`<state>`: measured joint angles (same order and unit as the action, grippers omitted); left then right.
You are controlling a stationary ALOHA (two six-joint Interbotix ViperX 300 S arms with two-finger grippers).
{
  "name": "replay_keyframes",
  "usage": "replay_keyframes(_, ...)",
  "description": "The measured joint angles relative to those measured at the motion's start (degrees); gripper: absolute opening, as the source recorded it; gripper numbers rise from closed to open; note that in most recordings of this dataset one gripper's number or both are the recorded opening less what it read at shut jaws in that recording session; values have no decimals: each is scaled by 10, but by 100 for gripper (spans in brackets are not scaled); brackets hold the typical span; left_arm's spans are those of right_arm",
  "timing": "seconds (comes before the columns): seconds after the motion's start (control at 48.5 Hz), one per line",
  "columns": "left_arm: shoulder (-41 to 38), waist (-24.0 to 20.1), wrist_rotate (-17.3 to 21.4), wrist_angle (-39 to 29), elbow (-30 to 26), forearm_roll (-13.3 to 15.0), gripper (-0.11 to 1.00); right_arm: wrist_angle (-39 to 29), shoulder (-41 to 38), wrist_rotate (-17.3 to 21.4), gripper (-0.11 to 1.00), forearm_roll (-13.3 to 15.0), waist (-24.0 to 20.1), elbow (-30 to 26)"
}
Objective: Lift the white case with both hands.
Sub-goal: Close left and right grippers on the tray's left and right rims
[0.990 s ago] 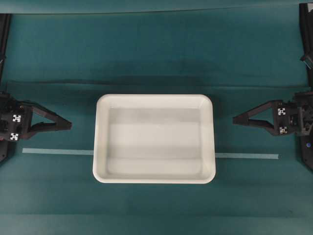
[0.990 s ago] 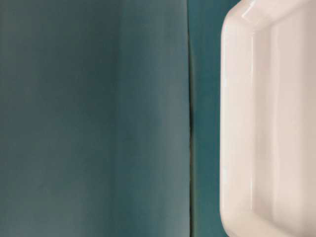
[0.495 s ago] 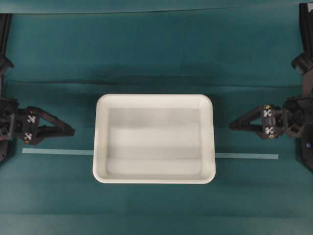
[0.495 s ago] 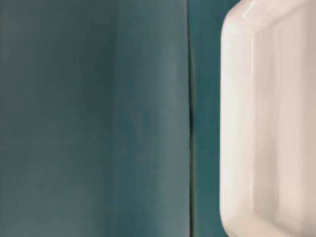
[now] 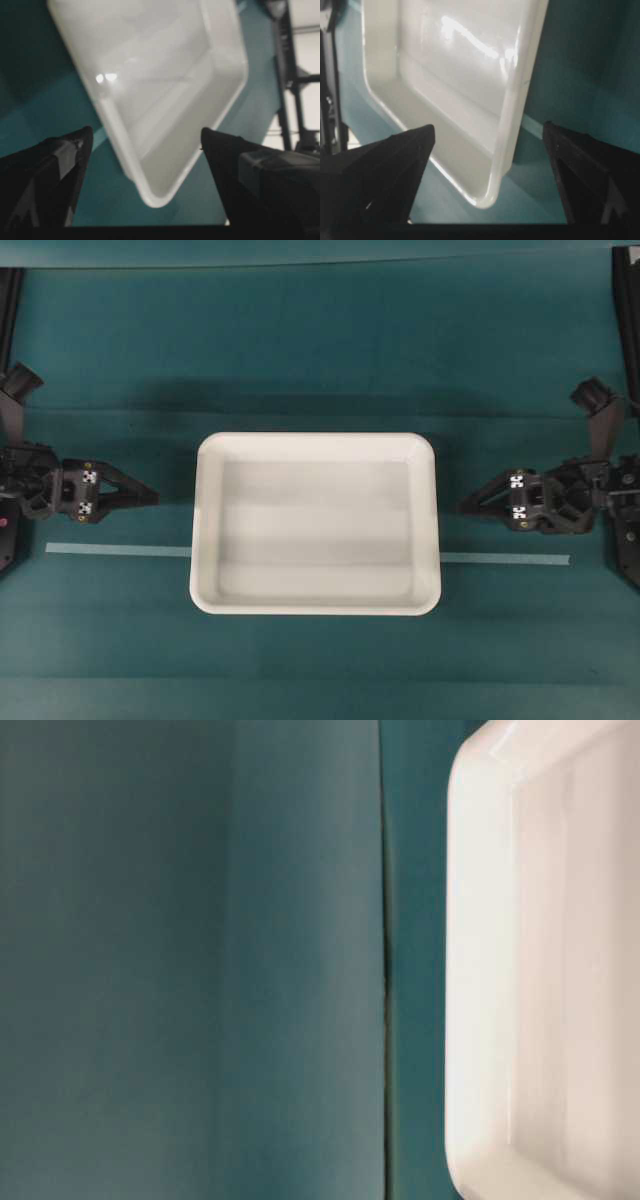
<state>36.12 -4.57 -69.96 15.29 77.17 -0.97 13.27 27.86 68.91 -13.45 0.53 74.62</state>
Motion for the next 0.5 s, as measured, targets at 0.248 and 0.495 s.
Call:
replay_keyframes(0.248,-89,8,0,82,1,0,94,105,-102,34,92,0,-10,0)
replay_keyframes(0.495,-189,16,-1,166,-8,1,94,156,-161,44,92,0,-10,-4)
